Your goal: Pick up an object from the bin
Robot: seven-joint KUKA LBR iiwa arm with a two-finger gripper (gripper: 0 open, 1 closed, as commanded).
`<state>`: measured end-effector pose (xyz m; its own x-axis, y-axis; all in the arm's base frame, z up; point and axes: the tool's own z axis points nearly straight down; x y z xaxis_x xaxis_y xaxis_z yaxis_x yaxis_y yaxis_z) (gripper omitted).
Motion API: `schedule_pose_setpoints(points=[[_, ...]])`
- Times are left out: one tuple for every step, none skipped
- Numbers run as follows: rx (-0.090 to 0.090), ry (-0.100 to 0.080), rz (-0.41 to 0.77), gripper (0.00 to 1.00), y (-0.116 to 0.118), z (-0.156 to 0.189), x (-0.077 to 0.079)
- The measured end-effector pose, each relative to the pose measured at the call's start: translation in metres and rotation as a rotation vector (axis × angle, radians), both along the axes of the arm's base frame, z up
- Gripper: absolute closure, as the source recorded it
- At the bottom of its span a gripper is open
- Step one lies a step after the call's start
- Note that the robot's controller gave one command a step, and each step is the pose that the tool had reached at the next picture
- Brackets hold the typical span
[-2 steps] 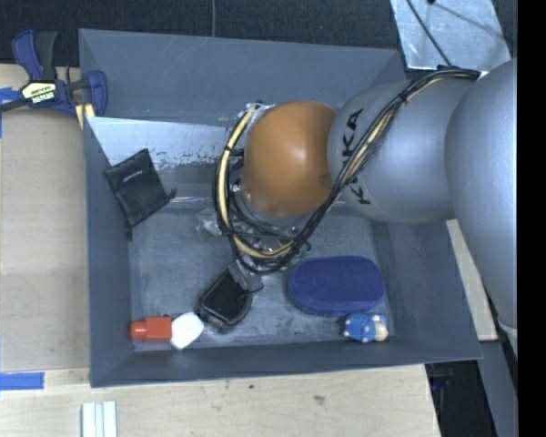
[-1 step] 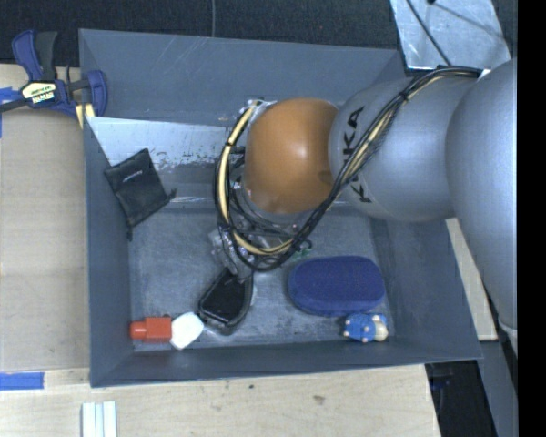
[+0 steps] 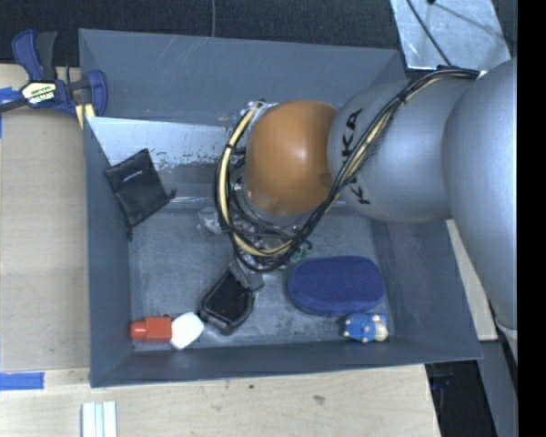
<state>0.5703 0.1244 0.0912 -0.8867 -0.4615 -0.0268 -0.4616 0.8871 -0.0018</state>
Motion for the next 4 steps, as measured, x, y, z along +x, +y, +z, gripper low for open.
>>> schedule_pose_setpoints(points=[[0.004,0.011,0.06,0.0,0.015,-0.008,-0.054],[-0.003,0.027,0.06,1.0,0.014,-0.006,-0.057],[-0.008,0.012,0.052,1.0,0.02,0.097,-0.036],[-0.01,0.021,0.051,0.0,0.019,0.092,-0.038]])
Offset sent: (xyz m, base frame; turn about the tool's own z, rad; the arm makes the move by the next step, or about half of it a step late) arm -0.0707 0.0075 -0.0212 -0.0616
